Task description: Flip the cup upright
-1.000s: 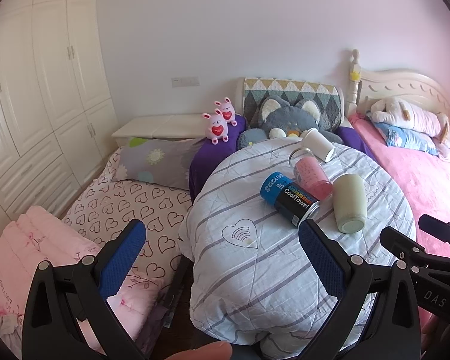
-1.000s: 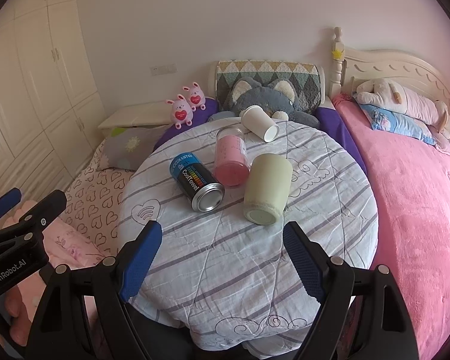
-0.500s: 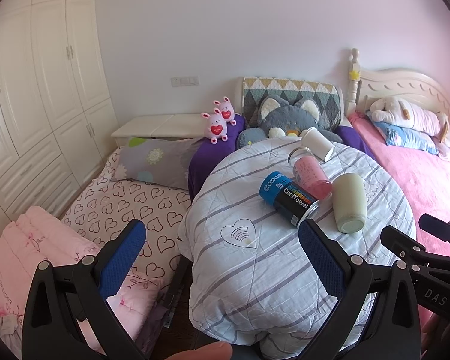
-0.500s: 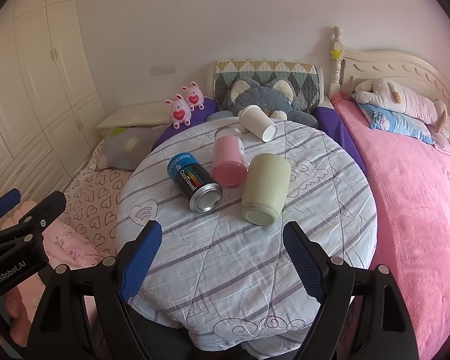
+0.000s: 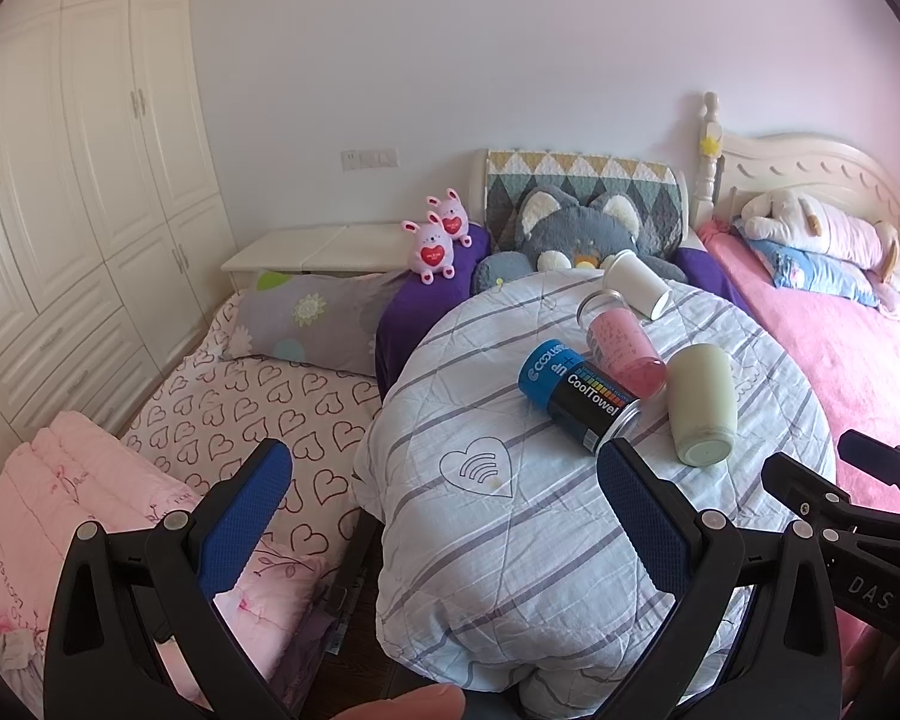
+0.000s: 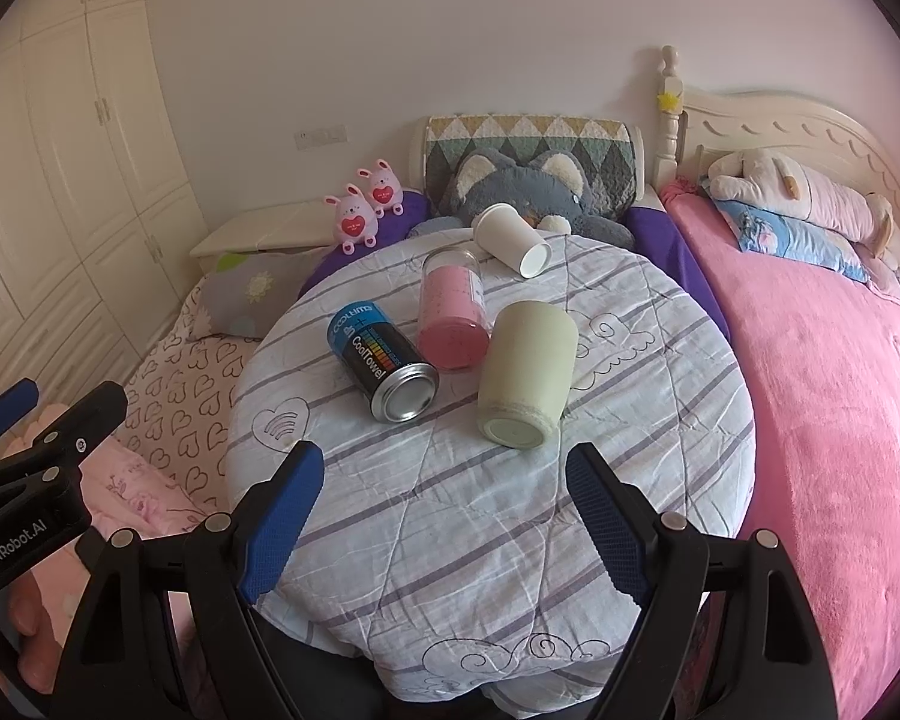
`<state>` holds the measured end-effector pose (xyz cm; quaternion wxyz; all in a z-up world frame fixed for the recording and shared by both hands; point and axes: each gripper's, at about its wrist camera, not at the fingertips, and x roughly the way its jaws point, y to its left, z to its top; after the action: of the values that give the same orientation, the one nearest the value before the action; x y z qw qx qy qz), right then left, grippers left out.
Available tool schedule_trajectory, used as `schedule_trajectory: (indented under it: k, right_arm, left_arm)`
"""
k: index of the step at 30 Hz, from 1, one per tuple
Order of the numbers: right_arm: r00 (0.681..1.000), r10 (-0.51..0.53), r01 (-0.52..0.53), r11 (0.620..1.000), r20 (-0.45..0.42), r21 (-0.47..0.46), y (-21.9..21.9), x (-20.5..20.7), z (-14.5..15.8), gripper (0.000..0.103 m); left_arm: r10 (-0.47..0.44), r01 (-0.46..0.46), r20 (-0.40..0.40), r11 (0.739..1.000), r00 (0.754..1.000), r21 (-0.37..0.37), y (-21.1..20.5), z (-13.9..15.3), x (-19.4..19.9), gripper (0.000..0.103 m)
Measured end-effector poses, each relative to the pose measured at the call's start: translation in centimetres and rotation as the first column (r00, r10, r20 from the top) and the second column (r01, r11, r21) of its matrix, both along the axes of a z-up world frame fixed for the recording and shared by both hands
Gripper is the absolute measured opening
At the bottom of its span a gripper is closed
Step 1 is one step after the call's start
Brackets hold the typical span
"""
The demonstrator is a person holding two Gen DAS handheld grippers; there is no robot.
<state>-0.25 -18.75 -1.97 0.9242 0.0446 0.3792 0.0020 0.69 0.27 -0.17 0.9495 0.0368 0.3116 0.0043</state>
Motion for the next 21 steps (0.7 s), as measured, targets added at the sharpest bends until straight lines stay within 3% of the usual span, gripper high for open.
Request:
schedule_trajectory:
  k: [13,21]
  right_arm:
    - [0.999,0.01,-0.01,1.0,-0.052,-0.009,0.4,3.2,-1.1,0.084]
    - [0.989,0.102,-0.107,0.993,-0.103,-0.043,1.9,7.8,-2.6,0.084]
  left_arm:
    - [0.013,-0.013,-0.048,1.0,0.999,-0.002,0.4,-1.8,3.1,0.103]
    - [0.029,-0.029,-0.083,1.0,0.996,-0.006,1.0,-3.0,5.7,0.103]
